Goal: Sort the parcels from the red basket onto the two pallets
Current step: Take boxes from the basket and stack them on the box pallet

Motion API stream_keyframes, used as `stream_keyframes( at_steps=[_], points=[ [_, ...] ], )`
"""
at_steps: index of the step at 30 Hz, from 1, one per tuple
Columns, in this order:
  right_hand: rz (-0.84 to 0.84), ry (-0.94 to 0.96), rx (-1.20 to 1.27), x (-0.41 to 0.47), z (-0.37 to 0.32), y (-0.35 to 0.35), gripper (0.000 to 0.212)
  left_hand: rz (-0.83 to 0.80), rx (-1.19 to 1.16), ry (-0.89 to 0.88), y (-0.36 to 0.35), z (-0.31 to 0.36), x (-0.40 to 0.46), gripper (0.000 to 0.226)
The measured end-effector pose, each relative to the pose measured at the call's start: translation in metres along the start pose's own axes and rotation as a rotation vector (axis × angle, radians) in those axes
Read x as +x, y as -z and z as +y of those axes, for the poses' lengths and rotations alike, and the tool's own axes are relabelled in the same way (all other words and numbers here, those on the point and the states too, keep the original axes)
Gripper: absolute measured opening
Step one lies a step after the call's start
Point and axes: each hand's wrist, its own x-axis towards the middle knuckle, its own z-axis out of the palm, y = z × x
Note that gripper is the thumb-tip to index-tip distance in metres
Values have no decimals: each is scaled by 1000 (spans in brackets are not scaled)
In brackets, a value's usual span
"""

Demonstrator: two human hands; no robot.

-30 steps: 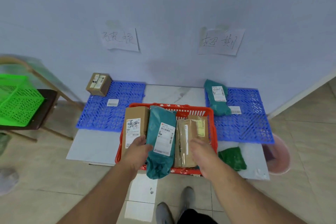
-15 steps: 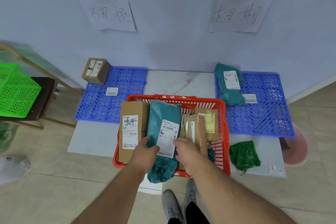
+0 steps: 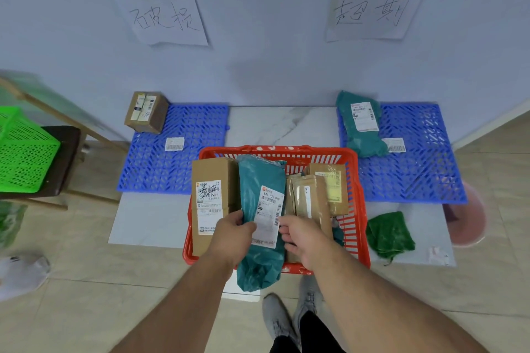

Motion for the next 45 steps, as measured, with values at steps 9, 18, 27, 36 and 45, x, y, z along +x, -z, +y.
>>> stream_keyframes(
  at_steps=[9, 18, 27, 36, 45],
  points=[
    [-21, -1, 56, -2, 9, -10, 20, 56, 57, -52, 13, -9, 6, 38],
    [44, 153, 140, -32, 1, -4, 22, -6, -42, -84, 31, 6, -15, 41],
    [108, 413, 175, -91, -37, 30, 24, -123, -72, -319, 10, 49, -59, 37],
    [271, 520, 235, -117, -51, 110, 24, -211, -1, -460, -47, 92, -92, 32],
    [308, 492, 254, -83, -84, 213, 24, -198, 100, -479, -152, 142, -75, 41]
  ],
)
